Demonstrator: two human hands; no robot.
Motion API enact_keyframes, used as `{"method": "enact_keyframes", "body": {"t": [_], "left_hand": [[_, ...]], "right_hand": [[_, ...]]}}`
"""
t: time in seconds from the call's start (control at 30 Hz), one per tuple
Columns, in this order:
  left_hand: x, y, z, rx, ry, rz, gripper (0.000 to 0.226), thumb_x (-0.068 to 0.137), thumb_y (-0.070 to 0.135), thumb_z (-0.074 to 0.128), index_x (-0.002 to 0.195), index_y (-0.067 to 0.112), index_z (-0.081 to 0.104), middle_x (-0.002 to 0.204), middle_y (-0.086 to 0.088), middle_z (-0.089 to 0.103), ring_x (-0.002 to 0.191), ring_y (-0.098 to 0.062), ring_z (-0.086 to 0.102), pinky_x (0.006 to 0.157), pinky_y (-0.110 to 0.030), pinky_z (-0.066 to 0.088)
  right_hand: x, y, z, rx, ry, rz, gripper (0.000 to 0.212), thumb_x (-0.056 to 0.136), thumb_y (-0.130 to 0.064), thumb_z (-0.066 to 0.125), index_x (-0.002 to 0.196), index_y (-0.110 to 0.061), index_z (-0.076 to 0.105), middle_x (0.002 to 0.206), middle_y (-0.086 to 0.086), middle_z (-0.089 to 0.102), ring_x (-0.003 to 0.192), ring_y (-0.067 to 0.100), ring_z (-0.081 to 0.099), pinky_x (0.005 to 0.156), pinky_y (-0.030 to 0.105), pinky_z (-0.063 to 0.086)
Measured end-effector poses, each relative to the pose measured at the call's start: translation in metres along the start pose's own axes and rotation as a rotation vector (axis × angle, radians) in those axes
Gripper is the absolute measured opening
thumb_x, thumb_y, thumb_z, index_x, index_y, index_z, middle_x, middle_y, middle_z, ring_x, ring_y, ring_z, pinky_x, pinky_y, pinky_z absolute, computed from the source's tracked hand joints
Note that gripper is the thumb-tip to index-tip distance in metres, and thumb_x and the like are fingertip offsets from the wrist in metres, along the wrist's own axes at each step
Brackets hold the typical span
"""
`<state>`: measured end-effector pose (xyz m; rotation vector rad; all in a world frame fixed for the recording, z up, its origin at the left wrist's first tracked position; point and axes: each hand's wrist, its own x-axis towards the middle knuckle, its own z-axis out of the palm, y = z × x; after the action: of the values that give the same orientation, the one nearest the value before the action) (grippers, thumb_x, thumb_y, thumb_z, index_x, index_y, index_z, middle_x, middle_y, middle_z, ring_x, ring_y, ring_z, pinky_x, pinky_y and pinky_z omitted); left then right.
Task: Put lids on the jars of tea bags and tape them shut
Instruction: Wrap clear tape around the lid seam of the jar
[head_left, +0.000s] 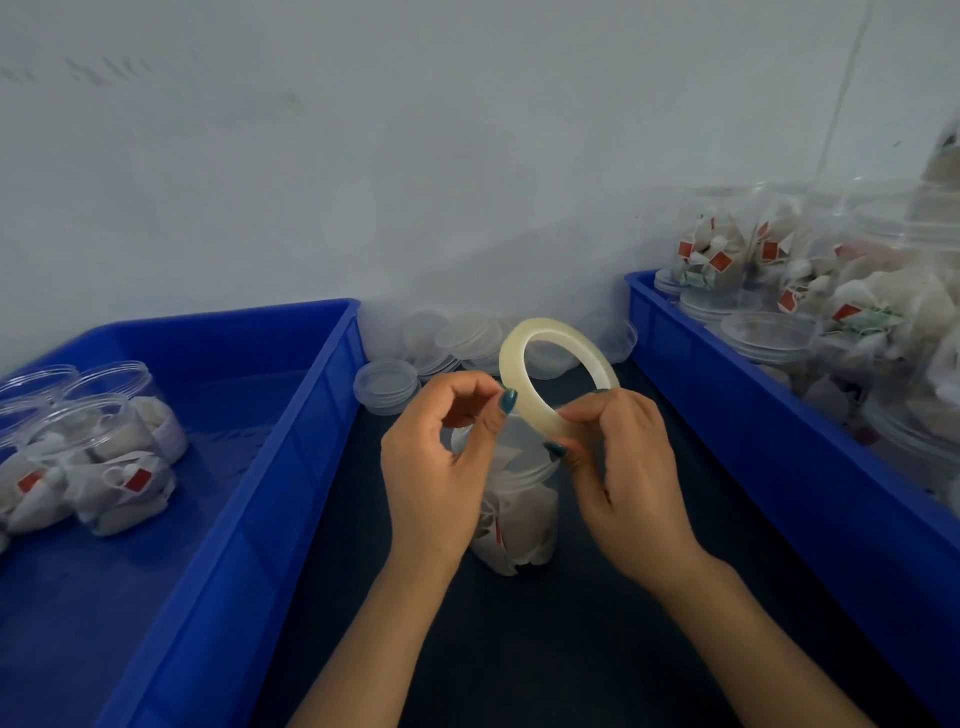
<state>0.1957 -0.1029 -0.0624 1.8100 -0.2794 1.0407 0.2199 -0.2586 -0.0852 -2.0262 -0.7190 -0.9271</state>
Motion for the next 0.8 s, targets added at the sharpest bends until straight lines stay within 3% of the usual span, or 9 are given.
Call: {"method": "enact_keyframes", "body": {"t": [0.13, 0.27, 0.37, 0.47, 0.6, 0.73, 0.8], "left_hand": [[-0.003, 0.0, 0.004, 0.093, -0.073, 0.174, 0.014, 0.096, 0.027, 0.063, 0.096, 0.013, 0.067, 0.09, 0.008, 0.066, 0.085, -0.01, 0.063, 0.076, -0.022, 0.051], [-0.008, -0.003, 0.01, 0.194, -0.137, 0.325, 0.017, 0.098, 0.025, 0.059, 0.093, 0.01, 0.066, 0.09, 0.005, 0.065, 0.085, -0.01, 0.061, 0.074, -0.03, 0.051], [-0.011, -0.005, 0.01, 0.201, -0.124, 0.283, 0.027, 0.1, 0.038, 0.054, 0.098, 0.012, 0.062, 0.095, 0.006, 0.063, 0.088, -0.009, 0.06, 0.074, -0.034, 0.052], [-0.011, -0.006, 0.007, 0.182, -0.096, 0.219, 0.042, 0.096, 0.057, 0.051, 0.11, 0.017, 0.055, 0.104, 0.007, 0.06, 0.093, -0.011, 0.06, 0.077, -0.034, 0.052], [-0.01, -0.005, 0.005, 0.352, -0.105, 0.219, 0.055, 0.088, 0.067, 0.059, 0.111, 0.018, 0.057, 0.105, 0.007, 0.06, 0.092, -0.009, 0.058, 0.076, -0.033, 0.051], [-0.008, -0.007, 0.005, 0.478, -0.054, 0.366, 0.025, 0.093, 0.039, 0.066, 0.092, 0.014, 0.066, 0.092, 0.002, 0.065, 0.085, -0.011, 0.058, 0.072, -0.03, 0.051], [-0.007, -0.007, 0.002, 0.577, -0.027, 0.466, 0.024, 0.097, 0.034, 0.064, 0.086, 0.013, 0.067, 0.087, 0.0, 0.065, 0.084, -0.011, 0.055, 0.073, -0.025, 0.048]], "right_hand": [[0.003, 0.004, -0.004, -0.037, 0.077, -0.004, 0.014, 0.091, -0.03, 0.057, 0.103, -0.023, 0.053, 0.099, -0.016, 0.053, 0.099, 0.001, 0.041, 0.088, 0.014, 0.037], [0.005, 0.01, -0.007, -0.066, 0.092, 0.09, 0.017, 0.087, -0.022, 0.062, 0.102, -0.016, 0.059, 0.099, -0.012, 0.058, 0.099, 0.003, 0.044, 0.085, 0.019, 0.034], [0.006, 0.011, -0.007, -0.13, 0.07, 0.074, 0.017, 0.09, -0.022, 0.059, 0.105, -0.014, 0.062, 0.098, -0.002, 0.065, 0.098, 0.012, 0.052, 0.089, 0.022, 0.032], [0.006, 0.011, -0.008, -0.169, 0.097, 0.009, 0.018, 0.093, -0.025, 0.057, 0.104, -0.012, 0.063, 0.097, 0.001, 0.066, 0.096, 0.011, 0.049, 0.09, 0.023, 0.032], [0.008, 0.008, -0.01, -0.233, 0.121, -0.146, 0.02, 0.091, -0.028, 0.051, 0.103, -0.014, 0.059, 0.092, 0.0, 0.066, 0.094, 0.011, 0.048, 0.091, 0.022, 0.028], [0.006, 0.01, -0.009, -0.334, 0.132, -0.254, 0.013, 0.094, -0.027, 0.055, 0.099, -0.016, 0.06, 0.09, -0.001, 0.068, 0.092, 0.013, 0.052, 0.094, 0.031, 0.03], [0.005, 0.014, -0.01, -0.435, 0.179, -0.274, 0.014, 0.099, -0.031, 0.053, 0.099, -0.018, 0.06, 0.089, -0.003, 0.068, 0.092, 0.013, 0.054, 0.091, 0.037, 0.028]]}}
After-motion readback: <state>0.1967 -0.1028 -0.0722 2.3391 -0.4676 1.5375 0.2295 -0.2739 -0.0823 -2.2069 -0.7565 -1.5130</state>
